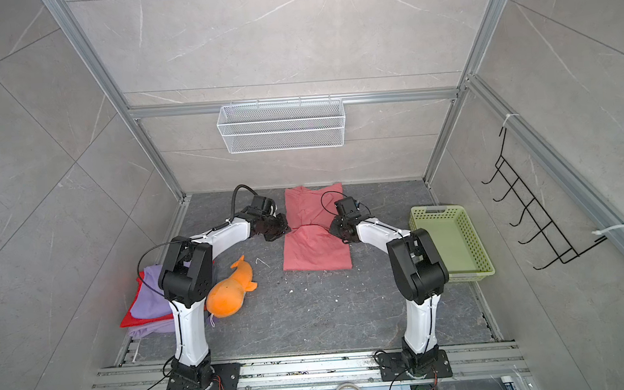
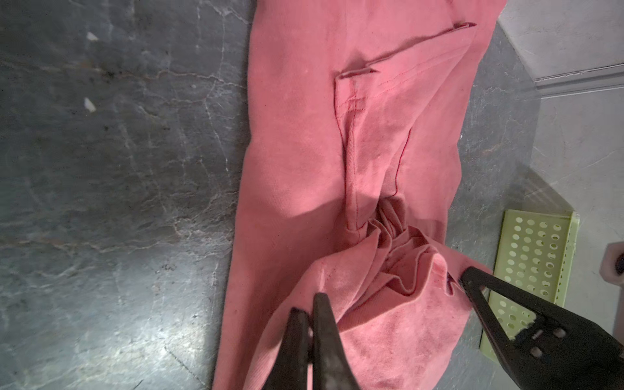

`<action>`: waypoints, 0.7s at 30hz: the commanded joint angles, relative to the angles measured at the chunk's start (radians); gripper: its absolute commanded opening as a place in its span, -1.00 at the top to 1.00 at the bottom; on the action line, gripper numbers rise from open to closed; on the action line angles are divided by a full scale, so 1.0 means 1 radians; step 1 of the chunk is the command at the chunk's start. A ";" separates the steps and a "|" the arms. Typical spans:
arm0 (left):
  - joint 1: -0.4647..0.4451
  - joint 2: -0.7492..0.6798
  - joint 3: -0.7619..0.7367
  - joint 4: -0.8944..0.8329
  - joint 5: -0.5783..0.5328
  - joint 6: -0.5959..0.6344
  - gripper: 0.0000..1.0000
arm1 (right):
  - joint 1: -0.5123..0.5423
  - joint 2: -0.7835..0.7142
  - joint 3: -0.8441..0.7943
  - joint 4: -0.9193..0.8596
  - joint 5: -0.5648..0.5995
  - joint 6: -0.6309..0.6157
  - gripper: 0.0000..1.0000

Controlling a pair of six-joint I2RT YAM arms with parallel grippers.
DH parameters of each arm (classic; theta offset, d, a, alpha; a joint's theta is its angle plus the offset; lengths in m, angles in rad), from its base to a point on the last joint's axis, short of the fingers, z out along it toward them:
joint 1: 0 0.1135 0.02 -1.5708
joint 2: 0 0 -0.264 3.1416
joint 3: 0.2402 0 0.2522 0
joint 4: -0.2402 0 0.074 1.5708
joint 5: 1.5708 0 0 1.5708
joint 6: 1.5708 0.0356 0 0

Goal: Fold and stack the t-shirts
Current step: 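Lay the near end on the far end and release with both grippers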

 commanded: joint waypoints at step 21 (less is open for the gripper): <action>0.114 -0.231 -0.149 -0.018 0.055 0.046 -0.21 | -0.052 -0.286 -0.245 0.063 -0.142 -0.049 -0.26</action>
